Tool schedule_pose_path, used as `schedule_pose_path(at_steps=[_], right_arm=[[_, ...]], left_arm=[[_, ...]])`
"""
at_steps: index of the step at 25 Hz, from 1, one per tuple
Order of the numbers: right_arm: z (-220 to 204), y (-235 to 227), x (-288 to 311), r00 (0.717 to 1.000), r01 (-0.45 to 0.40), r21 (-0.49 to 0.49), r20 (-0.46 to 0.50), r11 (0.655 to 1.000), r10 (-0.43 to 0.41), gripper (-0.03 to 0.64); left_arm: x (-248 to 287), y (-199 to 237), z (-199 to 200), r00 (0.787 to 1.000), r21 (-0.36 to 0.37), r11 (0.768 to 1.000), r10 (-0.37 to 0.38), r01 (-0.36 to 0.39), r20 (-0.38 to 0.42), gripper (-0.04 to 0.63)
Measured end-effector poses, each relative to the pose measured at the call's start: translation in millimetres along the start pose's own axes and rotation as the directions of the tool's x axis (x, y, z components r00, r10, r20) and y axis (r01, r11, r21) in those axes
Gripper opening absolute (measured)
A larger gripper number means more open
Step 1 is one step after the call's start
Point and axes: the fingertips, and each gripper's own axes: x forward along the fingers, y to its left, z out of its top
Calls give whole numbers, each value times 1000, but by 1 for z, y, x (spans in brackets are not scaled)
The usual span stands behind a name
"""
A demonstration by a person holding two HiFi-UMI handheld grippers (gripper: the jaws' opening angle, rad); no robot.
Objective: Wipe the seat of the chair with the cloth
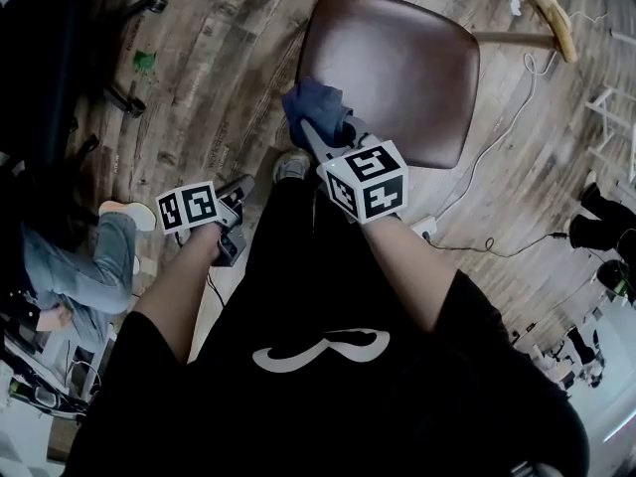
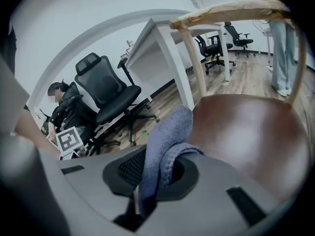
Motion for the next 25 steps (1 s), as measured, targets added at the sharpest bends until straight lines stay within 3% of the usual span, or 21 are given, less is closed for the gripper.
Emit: schedule_pose_path(at_steps=[5,15,25], right_arm=[[-6,12,25,999,-6,-17,-45,1000,5,44],[-35,-20,42,984,129,-46,-122,991,-133,44],[-38,-33,38,978,160,-131,-115,978,-176,45]], left_arm=[[-12,15,2,1000,-8,1000,-1,1,8,14],[-20,31,3,1000,-11,1000,-6,6,1,14],[-17,30,-5,1000,-34,999,-19,19,12,14]])
